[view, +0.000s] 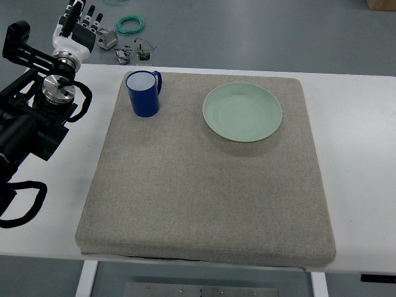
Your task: Place cup left of plate with left hand
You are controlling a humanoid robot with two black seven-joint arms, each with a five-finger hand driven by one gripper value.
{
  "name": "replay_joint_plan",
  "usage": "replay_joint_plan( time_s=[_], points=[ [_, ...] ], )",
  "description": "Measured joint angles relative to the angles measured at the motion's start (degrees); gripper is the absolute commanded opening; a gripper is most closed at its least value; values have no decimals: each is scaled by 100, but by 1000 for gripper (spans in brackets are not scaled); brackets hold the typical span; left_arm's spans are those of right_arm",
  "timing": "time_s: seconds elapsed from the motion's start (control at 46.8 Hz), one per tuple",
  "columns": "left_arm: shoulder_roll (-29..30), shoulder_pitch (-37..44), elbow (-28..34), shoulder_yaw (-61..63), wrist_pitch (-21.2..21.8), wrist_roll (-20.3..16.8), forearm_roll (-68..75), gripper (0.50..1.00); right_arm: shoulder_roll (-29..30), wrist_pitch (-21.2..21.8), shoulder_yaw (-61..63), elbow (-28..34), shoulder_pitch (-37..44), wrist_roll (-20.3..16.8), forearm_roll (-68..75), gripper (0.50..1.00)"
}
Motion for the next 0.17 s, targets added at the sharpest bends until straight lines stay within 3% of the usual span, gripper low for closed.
replay_joint_plan(
  time_s=[0.171],
  points=[
    [44,14,17,8,0,0,0,996,0,15,0,0,0,-16,-14,934]
  ],
)
